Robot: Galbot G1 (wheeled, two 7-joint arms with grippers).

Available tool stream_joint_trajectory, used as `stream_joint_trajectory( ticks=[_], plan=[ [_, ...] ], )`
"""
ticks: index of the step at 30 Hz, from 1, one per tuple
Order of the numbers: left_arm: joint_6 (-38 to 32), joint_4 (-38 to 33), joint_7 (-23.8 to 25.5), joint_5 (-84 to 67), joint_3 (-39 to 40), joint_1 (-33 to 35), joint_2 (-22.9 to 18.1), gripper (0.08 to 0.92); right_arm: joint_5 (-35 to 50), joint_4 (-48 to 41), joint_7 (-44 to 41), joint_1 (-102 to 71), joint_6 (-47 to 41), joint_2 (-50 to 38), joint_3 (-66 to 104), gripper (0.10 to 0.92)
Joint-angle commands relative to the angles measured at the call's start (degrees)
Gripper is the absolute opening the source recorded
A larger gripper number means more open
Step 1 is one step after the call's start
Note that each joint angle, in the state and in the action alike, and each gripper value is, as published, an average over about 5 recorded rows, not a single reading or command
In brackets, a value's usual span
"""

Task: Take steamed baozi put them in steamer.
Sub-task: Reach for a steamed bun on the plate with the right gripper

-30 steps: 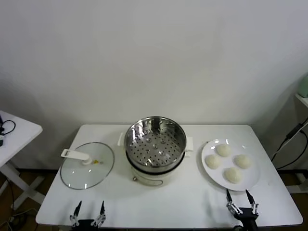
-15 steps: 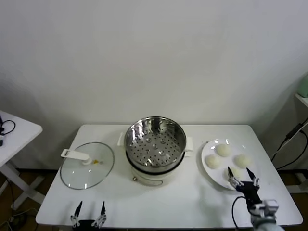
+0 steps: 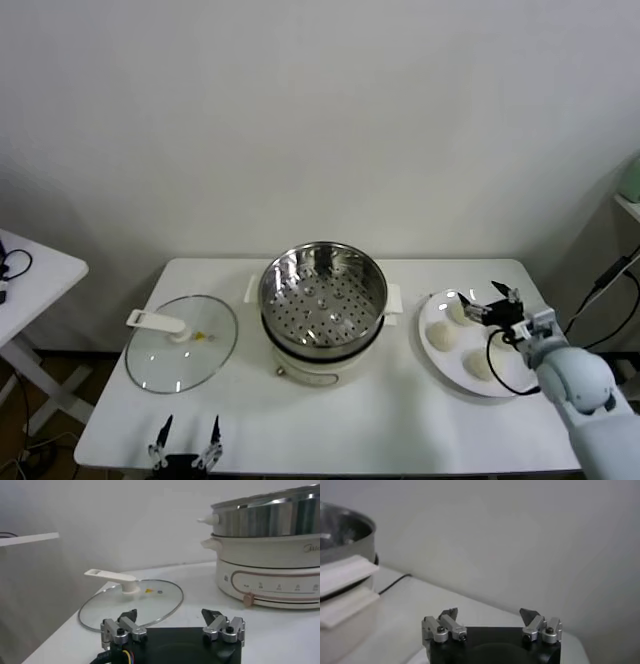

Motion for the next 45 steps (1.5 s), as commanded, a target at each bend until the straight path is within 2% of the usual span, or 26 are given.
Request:
stream_joint_trajectory(
  ticks=[1,5,9,16,22,33,45],
  plan=[
    [-0.1,0.2,0.0,0.2,0.0,-0.1,0.9,0.823,-19.7,-12.1,-23.4,28.9,3.7,-15.9,-31.2,0.823],
    [-0.2,0.0,0.1,0.5,0.0,0.1,1.1,0.823,-18.1,-16.9,-31.4,44.9,8.4,-17.4,-50.3,0.823],
    [-0.6,0.1,0.1,1.0,-0.1,0.2,1.1,0.823,-15.7,-22.5,-38.7,60.2,12.4,-15.0,-68.1,0.823],
    [-1.0,0.1,0.1,1.4,-0.1,0.4,0.9,0.823,-12.4,-31.1,-45.7,73.4,16.5,-8.7,-84.3,0.823],
    [-1.1,0.2,0.2,1.5,-0.4,0.5,0.8,0.823,-12.3,-40.2,-47.9,73.9,19.5,-2.5,-85.7,0.823],
    [-1.7,1.7,0.2,1.5,-1.7,0.2,0.9,0.823,-14.8,-55.1,-47.4,65.9,25.0,9.5,-77.4,0.823],
    [-2.4,2.7,0.1,1.5,-2.6,0.9,1.7,0.823,-22.4,-66.4,-47.5,60.9,32.3,16.9,-68.0,0.823]
  ],
)
